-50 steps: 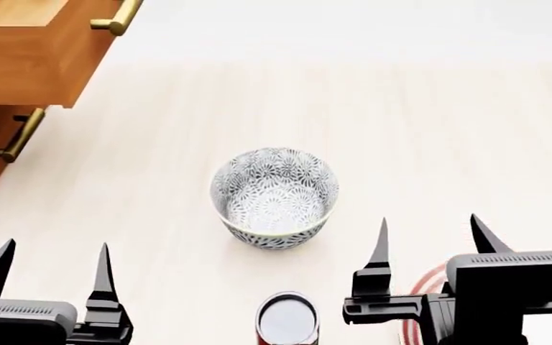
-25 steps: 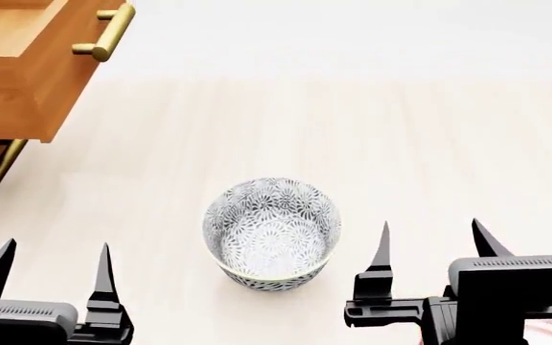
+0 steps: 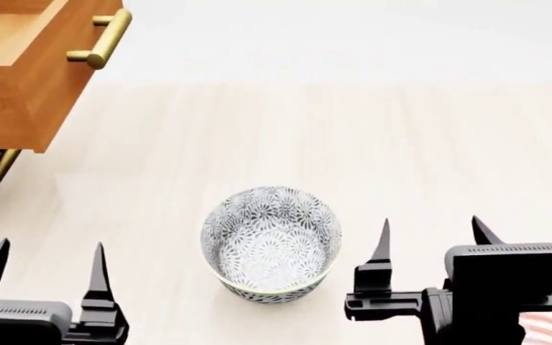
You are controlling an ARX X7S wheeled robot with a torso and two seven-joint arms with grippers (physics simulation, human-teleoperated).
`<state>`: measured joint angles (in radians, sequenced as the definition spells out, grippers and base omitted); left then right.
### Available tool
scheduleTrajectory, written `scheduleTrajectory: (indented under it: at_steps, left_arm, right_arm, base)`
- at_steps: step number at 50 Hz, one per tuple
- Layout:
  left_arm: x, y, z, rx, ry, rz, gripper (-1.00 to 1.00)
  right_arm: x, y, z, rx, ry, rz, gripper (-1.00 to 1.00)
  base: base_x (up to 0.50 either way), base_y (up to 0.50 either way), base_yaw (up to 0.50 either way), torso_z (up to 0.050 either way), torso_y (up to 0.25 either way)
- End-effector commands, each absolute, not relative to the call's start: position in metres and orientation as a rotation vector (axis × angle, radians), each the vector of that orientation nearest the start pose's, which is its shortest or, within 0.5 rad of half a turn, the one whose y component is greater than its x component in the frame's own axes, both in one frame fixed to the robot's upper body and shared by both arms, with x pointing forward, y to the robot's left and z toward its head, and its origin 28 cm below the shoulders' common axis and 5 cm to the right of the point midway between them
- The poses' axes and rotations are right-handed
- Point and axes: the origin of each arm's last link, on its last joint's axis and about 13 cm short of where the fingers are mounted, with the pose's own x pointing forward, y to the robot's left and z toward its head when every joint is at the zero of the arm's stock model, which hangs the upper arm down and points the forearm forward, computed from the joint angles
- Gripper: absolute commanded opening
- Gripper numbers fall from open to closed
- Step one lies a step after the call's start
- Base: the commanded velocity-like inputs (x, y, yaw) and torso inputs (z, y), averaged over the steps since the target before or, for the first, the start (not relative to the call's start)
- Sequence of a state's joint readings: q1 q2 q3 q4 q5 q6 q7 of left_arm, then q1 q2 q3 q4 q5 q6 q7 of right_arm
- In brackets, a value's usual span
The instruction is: Put the bowl on the plate.
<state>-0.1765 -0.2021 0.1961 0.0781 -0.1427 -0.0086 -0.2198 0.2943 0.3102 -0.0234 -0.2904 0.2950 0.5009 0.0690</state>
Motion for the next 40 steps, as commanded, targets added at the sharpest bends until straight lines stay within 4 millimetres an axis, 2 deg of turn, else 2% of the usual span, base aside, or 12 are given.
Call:
scheduleTrajectory:
  at_steps: [1,5,17,22,28,29,32,33,34,36,39,40]
  left_arm:
    - [0.251,0.216,0.067,0.048,-0.216,0.041,1.0]
    - [0.251,0.218,0.067,0.049,-0.217,0.052,1.0]
    - [0.251,0.222,0.07,0.045,-0.223,0.078,1.0]
    - [0.251,0.222,0.069,0.044,-0.224,0.08,1.0]
    - [0.252,0.224,0.071,0.043,-0.227,0.091,1.0]
    - [0.252,0.224,0.063,0.041,-0.228,0.092,1.0]
    - [0.252,0.225,0.072,0.042,-0.231,0.096,1.0]
    - [0.252,0.225,0.071,0.043,-0.231,0.098,1.0]
    - [0.252,0.225,0.062,0.041,-0.23,0.098,1.0]
    - [0.252,0.225,0.059,0.041,-0.231,0.098,1.0]
    - [0.251,0.225,0.072,0.04,-0.233,0.097,1.0]
    - [0.251,0.225,0.063,0.04,-0.233,0.098,1.0]
  right_arm:
    - [0.267,-0.149,0.128,-0.132,0.017,0.059,1.0]
    - [0.272,-0.149,0.137,-0.121,0.041,0.117,1.0]
    - [0.295,-0.146,0.167,-0.236,0.103,0.233,1.0]
    - [0.305,-0.147,0.185,-0.219,0.116,0.29,1.0]
    - [0.318,-0.149,0.195,-0.225,0.14,0.315,1.0]
    - [0.32,-0.149,0.196,-0.238,0.149,0.325,1.0]
    - [0.327,-0.148,0.204,-0.243,0.162,0.368,1.0]
    - [0.329,-0.147,0.207,-0.22,0.166,0.381,1.0]
    - [0.331,-0.146,0.211,-0.198,0.171,0.405,1.0]
    - [0.334,-0.143,0.217,-0.232,0.165,0.432,1.0]
    - [0.337,-0.139,0.224,-0.224,0.19,0.486,1.0]
    - [0.34,-0.138,0.226,-0.249,0.191,0.498,1.0]
  base:
    - [0.0,0.0,0.0,0.0,0.0]
    - [0.0,0.0,0.0,0.0,0.0]
    - [0.0,0.0,0.0,0.0,0.0]
    - [0.0,0.0,0.0,0.0,0.0]
    - [0.0,0.0,0.0,0.0,0.0]
    - [0.0,0.0,0.0,0.0,0.0]
    - [0.0,0.0,0.0,0.0,0.0]
    - [0.0,0.0,0.0,0.0,0.0]
    - [0.0,0.0,0.0,0.0,0.0]
    - [0.0,0.0,0.0,0.0,0.0]
    - [0.0,0.0,0.0,0.0,0.0]
    - [0.0,0.0,0.0,0.0,0.0]
